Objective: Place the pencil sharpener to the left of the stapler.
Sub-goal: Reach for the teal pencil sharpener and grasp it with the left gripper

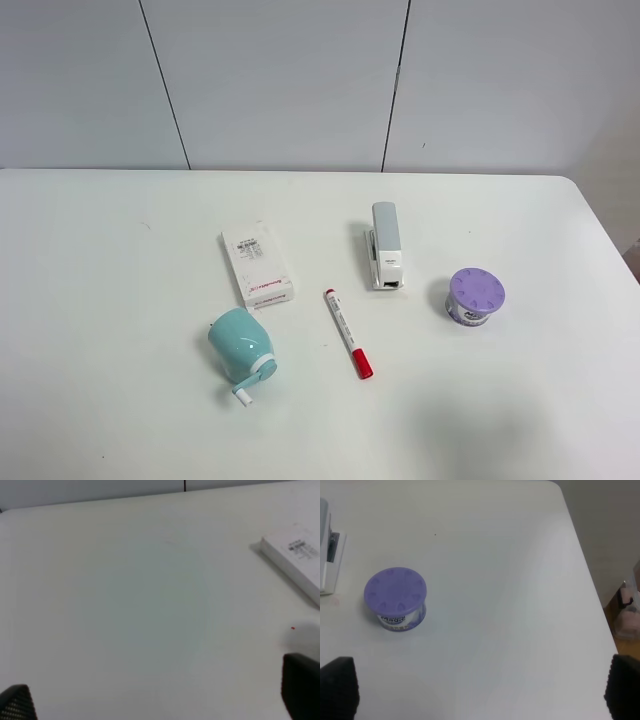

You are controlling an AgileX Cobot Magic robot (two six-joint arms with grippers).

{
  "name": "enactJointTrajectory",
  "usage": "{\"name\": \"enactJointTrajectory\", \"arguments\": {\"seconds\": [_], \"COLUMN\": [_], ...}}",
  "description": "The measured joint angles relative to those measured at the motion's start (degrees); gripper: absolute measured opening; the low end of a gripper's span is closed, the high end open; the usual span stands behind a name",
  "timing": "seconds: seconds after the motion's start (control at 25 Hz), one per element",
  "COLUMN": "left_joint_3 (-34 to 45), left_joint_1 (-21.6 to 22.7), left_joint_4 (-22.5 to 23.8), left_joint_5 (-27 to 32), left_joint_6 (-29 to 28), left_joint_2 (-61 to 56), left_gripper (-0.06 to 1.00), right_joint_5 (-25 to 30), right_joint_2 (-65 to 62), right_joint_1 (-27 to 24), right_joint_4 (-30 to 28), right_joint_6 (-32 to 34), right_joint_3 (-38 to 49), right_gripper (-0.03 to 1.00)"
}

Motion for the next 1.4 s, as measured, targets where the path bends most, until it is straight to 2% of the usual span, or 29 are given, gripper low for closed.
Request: {"name": "enactJointTrajectory", "arguments": {"seconds": [1.04,1.24,1.4], "left_joint_3": [0.0,-3.78,-8.57], "left_joint_1": [0.0,0.0,0.0], "left_joint_4": [-0.08,-5.53,-10.78], "left_joint_5": [0.0,-0.27,-0.55], "left_joint_6": [0.0,0.82,5.86], "left_joint_2": [0.16,8.95,17.96], "left_gripper": [0.99,0.99,0.99], "right_joint_5": [0.0,0.0,0.0], "right_joint_2": [0.0,0.0,0.0], "right_joint_1": [0.0,0.0,0.0], "right_joint_4": [0.0,0.0,0.0], "right_joint_6": [0.0,0.0,0.0], "right_joint_3": [0.0,0.0,0.0], "right_gripper": [0.99,0.99,0.99]}}
